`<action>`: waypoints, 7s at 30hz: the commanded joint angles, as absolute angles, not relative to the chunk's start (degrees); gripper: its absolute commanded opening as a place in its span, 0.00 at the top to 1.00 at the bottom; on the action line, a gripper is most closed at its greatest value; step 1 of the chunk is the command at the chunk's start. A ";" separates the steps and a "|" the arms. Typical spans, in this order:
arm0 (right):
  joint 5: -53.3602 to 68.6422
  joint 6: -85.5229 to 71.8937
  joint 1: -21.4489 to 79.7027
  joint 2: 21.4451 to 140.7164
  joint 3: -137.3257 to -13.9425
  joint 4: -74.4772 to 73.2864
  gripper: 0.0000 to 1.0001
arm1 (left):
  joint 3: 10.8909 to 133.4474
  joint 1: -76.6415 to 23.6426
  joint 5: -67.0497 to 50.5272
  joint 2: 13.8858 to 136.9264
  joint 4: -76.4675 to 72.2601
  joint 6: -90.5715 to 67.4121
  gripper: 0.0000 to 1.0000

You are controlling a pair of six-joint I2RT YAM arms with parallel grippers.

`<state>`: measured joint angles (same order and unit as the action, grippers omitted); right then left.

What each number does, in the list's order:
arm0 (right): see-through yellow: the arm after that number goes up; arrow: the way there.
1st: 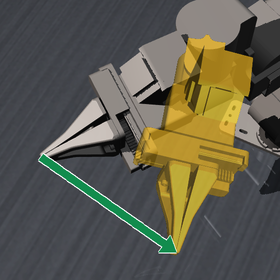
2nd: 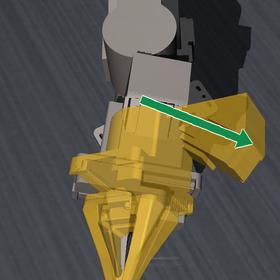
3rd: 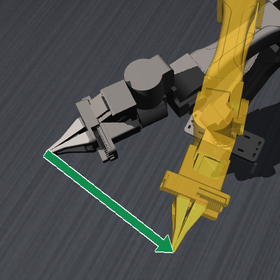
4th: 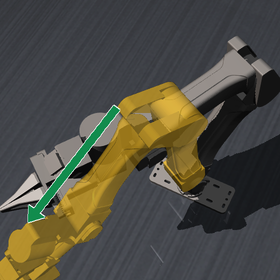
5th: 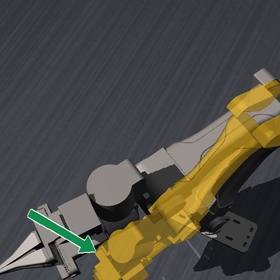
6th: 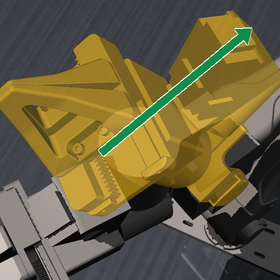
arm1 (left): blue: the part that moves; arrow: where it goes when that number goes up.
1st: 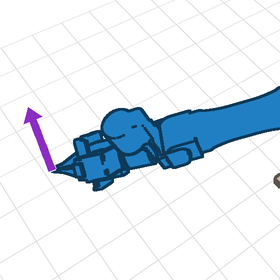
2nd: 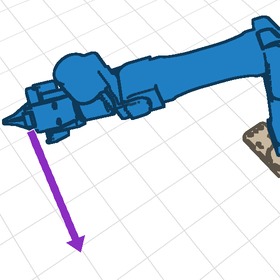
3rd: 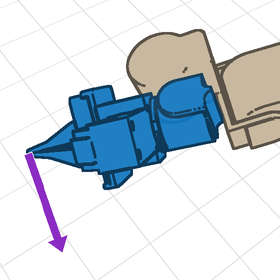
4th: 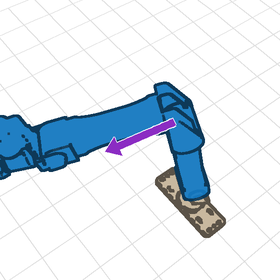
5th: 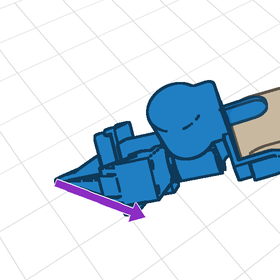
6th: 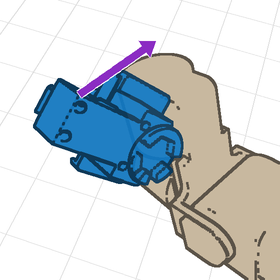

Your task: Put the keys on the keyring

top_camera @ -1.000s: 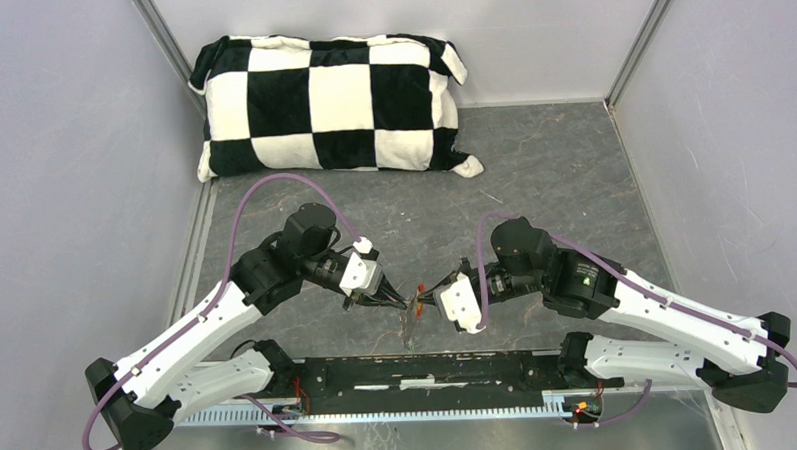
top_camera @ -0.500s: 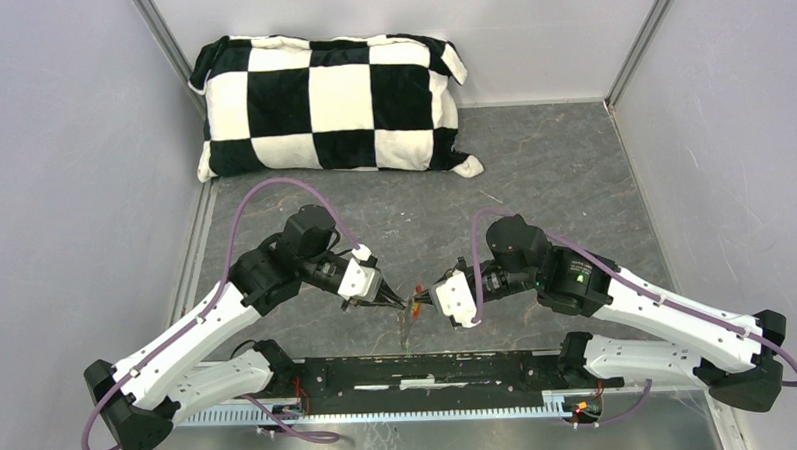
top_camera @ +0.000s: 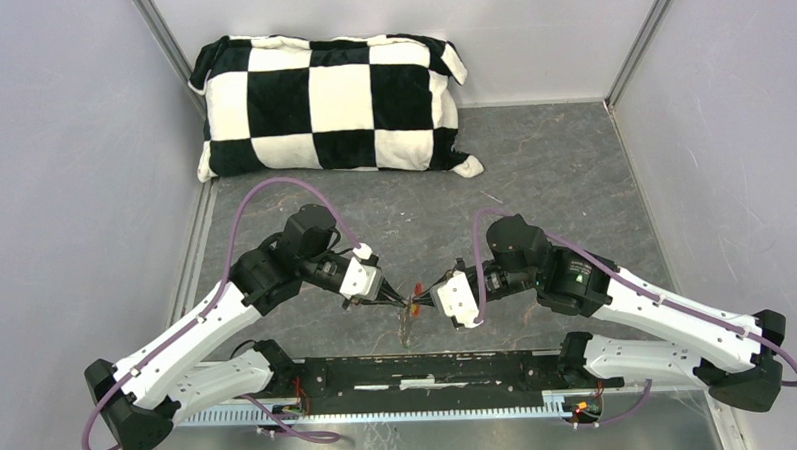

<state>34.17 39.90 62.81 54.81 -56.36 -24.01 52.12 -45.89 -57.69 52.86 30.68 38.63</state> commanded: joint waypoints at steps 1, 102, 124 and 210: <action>35.52 39.86 62.58 53.87 -55.81 -22.31 1.00 | 53.94 -46.05 -57.46 52.87 27.38 37.02 0.98; 34.40 42.10 62.32 57.92 -59.33 -17.26 1.00 | 54.58 -46.08 -60.49 53.34 29.99 42.07 0.98; 34.56 37.78 61.73 62.64 -63.67 -20.86 0.99 | 52.45 -46.23 -59.48 50.30 14.49 35.83 0.98; 6.37 22.64 78.13 53.90 -41.15 10.62 0.74 | 54.93 -44.65 -56.52 47.54 43.10 73.91 0.98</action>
<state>15.11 22.87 76.20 55.02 -39.09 7.20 52.56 -44.75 -54.06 49.06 49.23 81.95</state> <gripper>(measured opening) 0.315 0.033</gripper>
